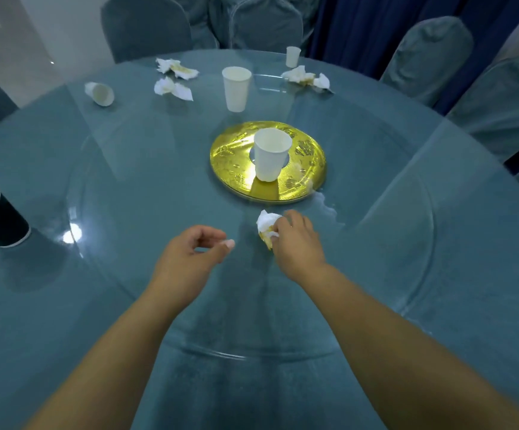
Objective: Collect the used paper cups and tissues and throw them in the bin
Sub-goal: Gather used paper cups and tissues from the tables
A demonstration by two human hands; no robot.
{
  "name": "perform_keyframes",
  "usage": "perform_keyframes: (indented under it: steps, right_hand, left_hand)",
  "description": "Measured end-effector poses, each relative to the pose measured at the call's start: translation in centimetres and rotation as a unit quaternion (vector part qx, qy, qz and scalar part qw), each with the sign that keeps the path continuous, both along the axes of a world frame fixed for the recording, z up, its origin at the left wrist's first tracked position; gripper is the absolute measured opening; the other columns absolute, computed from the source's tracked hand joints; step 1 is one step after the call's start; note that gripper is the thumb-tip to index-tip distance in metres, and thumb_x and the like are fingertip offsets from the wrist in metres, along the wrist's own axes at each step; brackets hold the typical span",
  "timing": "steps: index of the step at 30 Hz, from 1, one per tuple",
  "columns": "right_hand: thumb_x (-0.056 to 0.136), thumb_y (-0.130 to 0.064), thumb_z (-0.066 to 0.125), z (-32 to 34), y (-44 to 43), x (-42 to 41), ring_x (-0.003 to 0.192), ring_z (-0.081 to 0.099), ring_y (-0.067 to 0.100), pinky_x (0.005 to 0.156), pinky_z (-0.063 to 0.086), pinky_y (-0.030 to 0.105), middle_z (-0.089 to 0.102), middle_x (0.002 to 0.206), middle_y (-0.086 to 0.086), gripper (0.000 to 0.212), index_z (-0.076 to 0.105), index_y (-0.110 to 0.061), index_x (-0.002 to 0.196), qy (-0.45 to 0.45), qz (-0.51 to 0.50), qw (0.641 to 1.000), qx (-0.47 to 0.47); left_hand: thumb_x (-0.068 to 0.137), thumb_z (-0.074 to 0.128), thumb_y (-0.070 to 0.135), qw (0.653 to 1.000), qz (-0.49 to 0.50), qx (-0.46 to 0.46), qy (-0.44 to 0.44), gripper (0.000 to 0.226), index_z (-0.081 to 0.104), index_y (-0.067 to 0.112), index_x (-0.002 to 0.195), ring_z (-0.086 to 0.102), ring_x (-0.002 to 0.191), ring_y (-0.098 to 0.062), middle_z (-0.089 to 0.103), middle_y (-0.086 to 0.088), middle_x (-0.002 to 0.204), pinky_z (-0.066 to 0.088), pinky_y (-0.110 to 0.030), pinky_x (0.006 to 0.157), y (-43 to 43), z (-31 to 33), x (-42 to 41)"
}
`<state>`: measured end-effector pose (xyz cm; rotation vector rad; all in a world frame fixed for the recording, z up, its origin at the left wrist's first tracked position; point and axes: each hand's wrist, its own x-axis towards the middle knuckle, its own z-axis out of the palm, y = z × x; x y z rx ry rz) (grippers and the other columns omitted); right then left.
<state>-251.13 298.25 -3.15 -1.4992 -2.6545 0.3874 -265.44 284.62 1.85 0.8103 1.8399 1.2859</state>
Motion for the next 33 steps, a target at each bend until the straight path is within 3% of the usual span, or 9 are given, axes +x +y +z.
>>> perform_keyframes:
  steps: [4,7,10,16,19,22,28,31,33]
  right_hand:
    - [0.098,-0.030,0.045,-1.7,0.9,-0.7,0.147,0.003,0.028,0.114,0.020,0.047,-0.004,0.161,0.000,0.056,0.019,-0.014,0.144,-0.028,0.010,0.993,-0.115]
    - [0.097,-0.043,0.044,-3.0,0.9,-0.4,0.143,0.014,0.030,0.110,0.023,0.049,0.006,0.159,-0.001,0.064,0.008,-0.028,0.148,-0.036,0.031,0.991,-0.125]
    - [0.097,-0.045,0.041,-3.8,0.9,-0.1,0.130,0.032,0.030,0.103,0.031,0.046,0.028,0.149,0.001,0.067,0.002,-0.033,0.150,-0.074,0.043,0.995,-0.044]
    - [0.095,-0.029,0.045,-3.5,1.0,-0.9,0.112,0.041,0.027,0.087,0.033,0.040,0.043,0.127,0.008,0.045,0.031,-0.026,0.138,-0.067,0.016,0.996,-0.050]
    - [0.096,-0.034,0.044,-3.4,1.3,-1.2,0.111,0.045,0.026,0.087,0.030,0.041,0.048,0.123,0.006,0.039,0.037,-0.021,0.132,-0.055,-0.009,0.996,-0.069]
    - [0.097,-0.043,0.044,-3.5,1.7,-1.1,0.116,0.040,0.027,0.092,0.033,0.041,0.044,0.125,0.006,0.043,0.040,-0.021,0.134,-0.013,-0.032,0.995,-0.097]
    - [0.093,-0.023,0.055,-2.3,3.6,-1.0,0.117,0.040,0.028,0.094,0.038,0.029,0.029,0.135,0.011,0.033,0.050,-0.001,0.118,0.140,-0.084,0.983,-0.090]
    - [0.089,-0.013,0.058,-0.3,5.6,-1.4,0.107,0.050,0.031,0.077,0.033,0.029,0.046,0.124,0.011,0.024,0.052,0.001,0.108,0.192,-0.088,0.976,-0.060]
    - [0.089,-0.013,0.057,1.4,6.9,-1.8,0.102,0.052,0.030,0.068,0.026,0.028,0.054,0.115,0.009,0.024,0.052,-0.005,0.111,0.193,-0.081,0.978,-0.023]
  left_hand:
    - [0.079,0.075,0.030,1.000,0.004,-0.012,-0.001,0.012,0.066,0.028,0.086,0.069,0.084,-0.020,0.068,0.004,0.089,0.053,-0.041,0.082,1.1,-1.2,-0.6]
    - [0.082,0.072,0.027,1.000,0.006,-0.018,0.005,0.008,0.065,0.029,0.085,0.068,0.084,-0.020,0.067,0.004,0.089,0.053,-0.039,0.080,1.5,-1.9,-0.6]
    - [0.083,0.072,0.026,1.000,0.006,-0.024,0.004,0.008,0.065,0.027,0.086,0.068,0.085,-0.020,0.067,0.003,0.090,0.053,-0.038,0.080,1.6,-2.3,-0.5]
    - [0.083,0.071,0.025,1.000,0.001,-0.028,0.000,0.008,0.065,0.025,0.088,0.068,0.086,-0.021,0.067,0.000,0.092,0.051,-0.034,0.077,1.8,-2.9,-0.2]
    - [0.082,0.071,0.025,1.000,0.000,-0.026,-0.004,0.008,0.065,0.025,0.088,0.068,0.086,-0.022,0.067,0.001,0.092,0.050,-0.033,0.076,2.1,-2.9,0.0]
    - [0.081,0.074,0.027,1.000,-0.002,-0.023,-0.002,0.011,0.065,0.026,0.087,0.068,0.085,-0.021,0.067,0.004,0.089,0.050,-0.034,0.076,2.6,-2.8,-0.1]
    - [0.079,0.076,0.030,1.000,-0.004,-0.018,0.013,0.014,0.066,0.027,0.088,0.068,0.086,-0.020,0.068,0.004,0.091,0.051,-0.035,0.079,3.9,-2.4,-1.4]
    - [0.068,0.075,0.040,1.000,-0.006,-0.004,0.016,0.023,0.066,0.028,0.085,0.068,0.085,-0.023,0.067,0.006,0.087,0.049,-0.033,0.074,4.7,-1.9,-2.3]
    - [0.075,0.077,0.034,1.000,-0.012,0.001,0.016,0.017,0.066,0.026,0.085,0.067,0.088,-0.028,0.066,0.005,0.086,0.049,-0.034,0.074,5.3,-1.7,-3.0]
